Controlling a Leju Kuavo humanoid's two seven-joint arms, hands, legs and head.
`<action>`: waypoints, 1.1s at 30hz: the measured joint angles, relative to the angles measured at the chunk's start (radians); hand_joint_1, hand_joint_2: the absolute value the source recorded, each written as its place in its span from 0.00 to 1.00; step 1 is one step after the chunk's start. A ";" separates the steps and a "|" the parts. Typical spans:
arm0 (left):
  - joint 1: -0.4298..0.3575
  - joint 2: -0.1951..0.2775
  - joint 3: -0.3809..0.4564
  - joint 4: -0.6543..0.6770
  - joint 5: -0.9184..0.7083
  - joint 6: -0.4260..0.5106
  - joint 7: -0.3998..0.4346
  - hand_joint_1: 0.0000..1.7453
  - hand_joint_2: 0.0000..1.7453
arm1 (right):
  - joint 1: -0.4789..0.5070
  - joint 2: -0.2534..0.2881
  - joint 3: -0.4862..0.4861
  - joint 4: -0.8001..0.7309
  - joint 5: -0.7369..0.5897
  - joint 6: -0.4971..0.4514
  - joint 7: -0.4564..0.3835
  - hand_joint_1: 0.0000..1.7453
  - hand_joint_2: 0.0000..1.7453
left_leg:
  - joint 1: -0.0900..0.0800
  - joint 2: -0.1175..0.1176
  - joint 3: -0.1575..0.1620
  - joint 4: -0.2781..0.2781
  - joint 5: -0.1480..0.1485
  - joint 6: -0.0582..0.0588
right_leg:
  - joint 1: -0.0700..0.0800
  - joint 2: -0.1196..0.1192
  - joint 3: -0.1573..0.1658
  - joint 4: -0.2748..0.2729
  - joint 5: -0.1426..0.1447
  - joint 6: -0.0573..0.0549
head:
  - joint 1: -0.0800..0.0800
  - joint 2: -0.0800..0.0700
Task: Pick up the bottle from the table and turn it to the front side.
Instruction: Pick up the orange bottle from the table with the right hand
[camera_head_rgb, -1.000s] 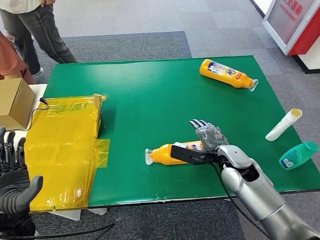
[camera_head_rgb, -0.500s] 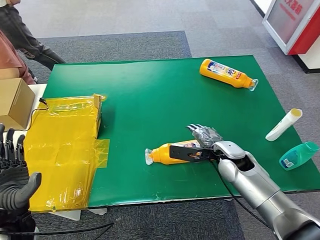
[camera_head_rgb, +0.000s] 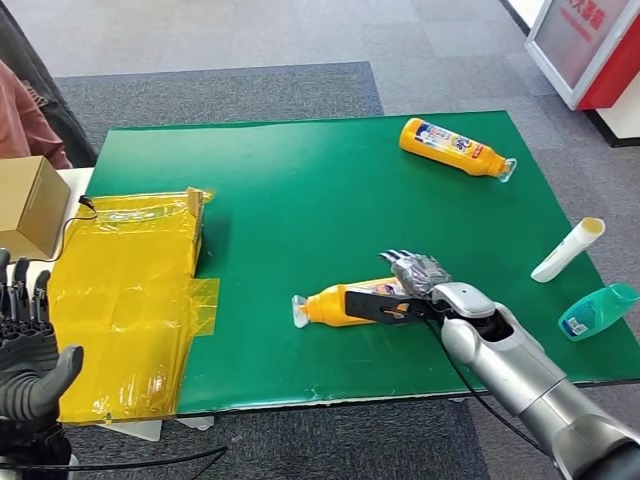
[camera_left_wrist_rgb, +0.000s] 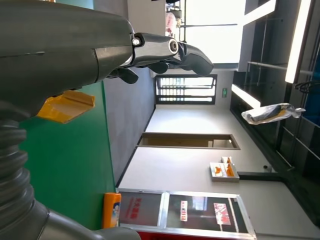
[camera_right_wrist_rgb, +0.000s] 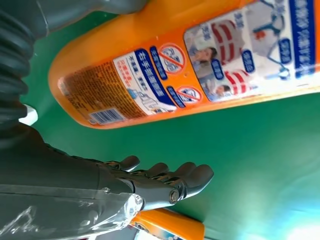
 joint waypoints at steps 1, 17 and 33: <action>0.000 0.000 0.000 0.000 0.000 0.000 0.000 0.00 1.00 | 0.000 -0.002 0.002 0.000 0.001 0.001 0.001 0.00 1.00 | 0.000 0.000 0.000 0.000 0.000 0.000 | 0.000 0.000 0.000 0.000 0.000 0.000 | 0.000 0.000; -0.004 0.008 0.000 0.000 0.002 0.000 0.000 0.00 1.00 | 0.012 0.006 0.042 0.053 0.023 0.003 -0.008 0.00 1.00 | 0.000 0.000 0.000 0.000 0.000 0.000 | 0.000 0.000 0.000 0.000 0.000 0.000 | 0.000 0.000; -0.004 0.013 0.000 0.000 0.002 0.010 -0.001 0.00 1.00 | -0.003 0.017 0.062 0.090 0.027 -0.011 -0.027 0.04 1.00 | 0.000 0.000 0.000 0.000 0.000 0.000 | 0.000 0.000 0.000 0.000 0.000 0.000 | 0.000 0.000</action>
